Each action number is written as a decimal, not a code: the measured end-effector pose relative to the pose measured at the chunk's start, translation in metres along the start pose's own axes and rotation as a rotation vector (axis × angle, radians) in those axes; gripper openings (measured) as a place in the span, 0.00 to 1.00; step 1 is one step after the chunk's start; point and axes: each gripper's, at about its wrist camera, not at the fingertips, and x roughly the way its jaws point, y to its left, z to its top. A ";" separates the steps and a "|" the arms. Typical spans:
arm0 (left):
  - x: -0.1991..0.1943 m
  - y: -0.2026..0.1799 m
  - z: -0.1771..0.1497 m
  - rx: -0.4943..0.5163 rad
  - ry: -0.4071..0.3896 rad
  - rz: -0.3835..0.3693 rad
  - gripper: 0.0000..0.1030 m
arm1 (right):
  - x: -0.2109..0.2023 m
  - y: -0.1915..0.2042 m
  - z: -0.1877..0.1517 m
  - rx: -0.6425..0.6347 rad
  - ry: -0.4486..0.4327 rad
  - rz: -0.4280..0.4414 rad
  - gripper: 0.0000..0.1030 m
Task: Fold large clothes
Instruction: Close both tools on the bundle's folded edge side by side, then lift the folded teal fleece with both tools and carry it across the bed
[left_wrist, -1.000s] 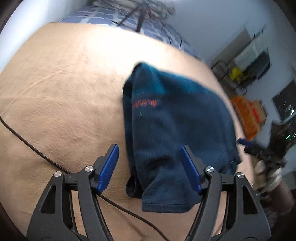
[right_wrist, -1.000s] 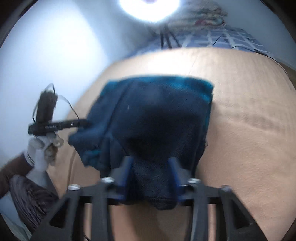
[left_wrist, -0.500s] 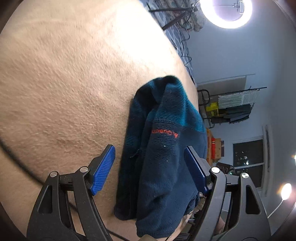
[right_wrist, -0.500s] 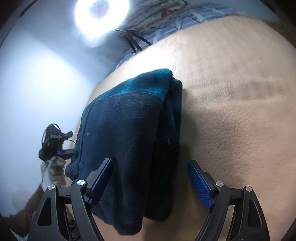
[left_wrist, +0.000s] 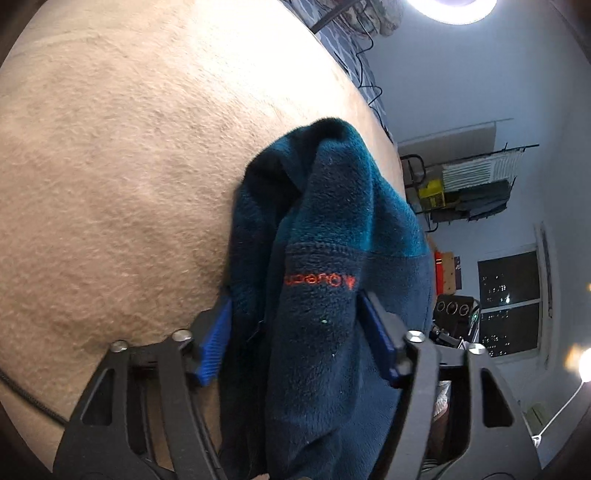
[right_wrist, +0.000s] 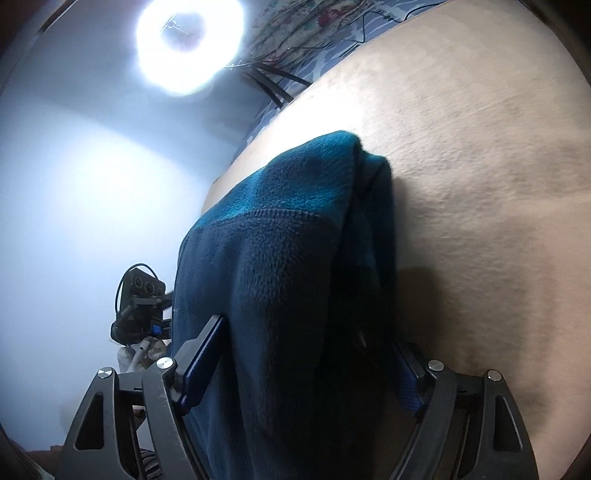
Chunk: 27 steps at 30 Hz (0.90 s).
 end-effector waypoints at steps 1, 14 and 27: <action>0.001 -0.002 0.000 0.004 -0.002 0.007 0.57 | 0.002 0.000 0.000 0.004 0.001 0.006 0.77; 0.003 -0.063 -0.022 0.214 -0.067 0.263 0.33 | -0.010 0.034 -0.008 -0.055 -0.003 -0.160 0.37; -0.014 -0.122 -0.059 0.326 -0.119 0.367 0.29 | -0.034 0.106 -0.020 -0.209 -0.038 -0.385 0.23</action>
